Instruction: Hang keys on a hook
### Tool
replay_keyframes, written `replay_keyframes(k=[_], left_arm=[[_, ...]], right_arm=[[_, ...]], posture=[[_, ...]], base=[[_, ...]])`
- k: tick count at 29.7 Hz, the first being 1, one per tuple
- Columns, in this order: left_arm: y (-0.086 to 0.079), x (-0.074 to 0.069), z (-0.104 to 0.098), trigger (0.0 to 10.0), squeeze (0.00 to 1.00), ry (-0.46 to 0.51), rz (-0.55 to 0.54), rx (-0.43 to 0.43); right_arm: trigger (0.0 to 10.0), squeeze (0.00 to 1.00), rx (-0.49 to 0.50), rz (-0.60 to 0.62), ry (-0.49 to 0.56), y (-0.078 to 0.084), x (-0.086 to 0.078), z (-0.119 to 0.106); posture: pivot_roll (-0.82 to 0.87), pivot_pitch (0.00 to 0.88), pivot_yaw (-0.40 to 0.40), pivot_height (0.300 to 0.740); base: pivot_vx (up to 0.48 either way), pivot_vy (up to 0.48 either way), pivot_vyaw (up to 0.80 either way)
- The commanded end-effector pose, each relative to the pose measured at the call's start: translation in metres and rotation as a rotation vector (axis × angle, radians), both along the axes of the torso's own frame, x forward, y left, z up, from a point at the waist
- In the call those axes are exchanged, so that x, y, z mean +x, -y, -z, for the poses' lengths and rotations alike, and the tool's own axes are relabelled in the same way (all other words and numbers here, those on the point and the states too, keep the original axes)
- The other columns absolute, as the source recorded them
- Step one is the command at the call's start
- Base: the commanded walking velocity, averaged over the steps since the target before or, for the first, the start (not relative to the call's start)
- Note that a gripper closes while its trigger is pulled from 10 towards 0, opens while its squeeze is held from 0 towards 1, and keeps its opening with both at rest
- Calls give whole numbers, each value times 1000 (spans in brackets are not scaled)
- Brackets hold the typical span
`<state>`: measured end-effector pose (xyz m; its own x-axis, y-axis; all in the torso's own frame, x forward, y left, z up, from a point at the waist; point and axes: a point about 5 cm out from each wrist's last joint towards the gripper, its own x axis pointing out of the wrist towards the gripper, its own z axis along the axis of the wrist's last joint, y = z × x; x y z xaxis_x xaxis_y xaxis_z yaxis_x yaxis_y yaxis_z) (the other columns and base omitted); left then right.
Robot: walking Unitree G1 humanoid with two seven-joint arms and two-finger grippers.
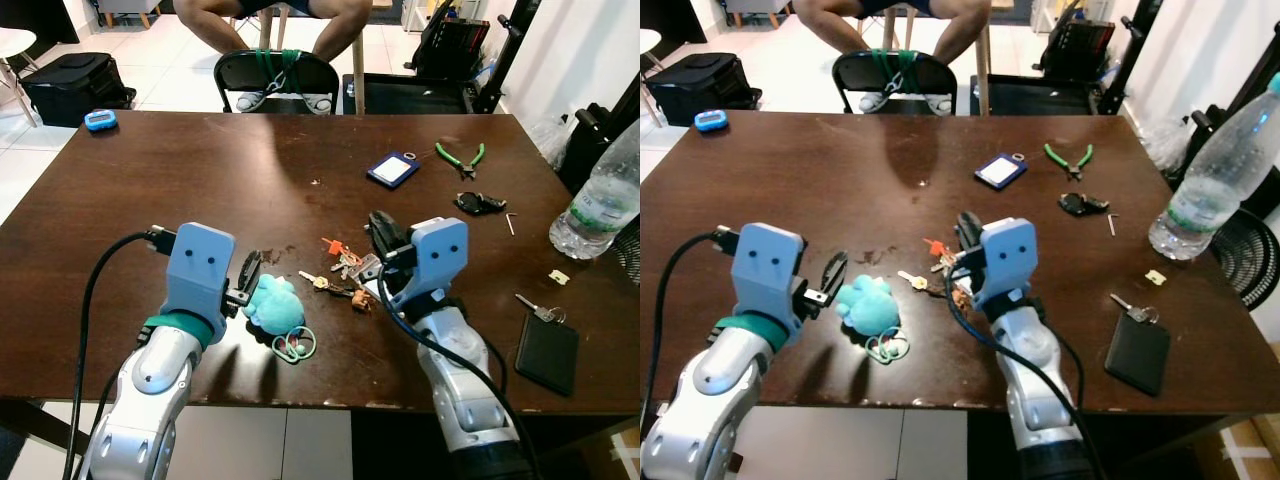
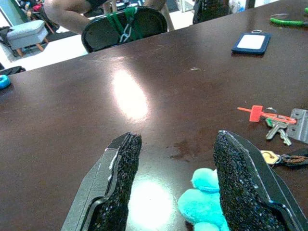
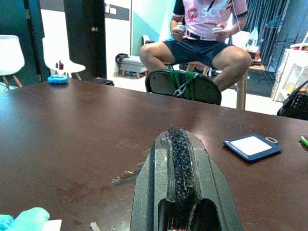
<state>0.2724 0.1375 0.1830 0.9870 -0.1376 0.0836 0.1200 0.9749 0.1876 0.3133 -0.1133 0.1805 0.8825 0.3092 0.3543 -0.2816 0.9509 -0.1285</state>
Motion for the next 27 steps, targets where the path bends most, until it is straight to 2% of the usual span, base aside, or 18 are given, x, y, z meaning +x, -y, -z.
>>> replay_keyframes(k=[1,21,27], left_arm=[[-3,-1,8,10000,0,-20,-18,7],[-1,0,12,10000,0,-27,-28,-3],[1,0,16,10000,0,-28,-23,-5]], right_arm=[[10000,0,1,8,-17,0,-1,5],[10000,0,-72,-20,-4,-9,-3,5],[10000,0,-75,-32,-5,-9,-5,6]], posture=[[-77,13,91,740],[-79,13,85,740],[-80,15,85,740]], base=[[0,0,0],[-402,0,0],[-407,0,783]])
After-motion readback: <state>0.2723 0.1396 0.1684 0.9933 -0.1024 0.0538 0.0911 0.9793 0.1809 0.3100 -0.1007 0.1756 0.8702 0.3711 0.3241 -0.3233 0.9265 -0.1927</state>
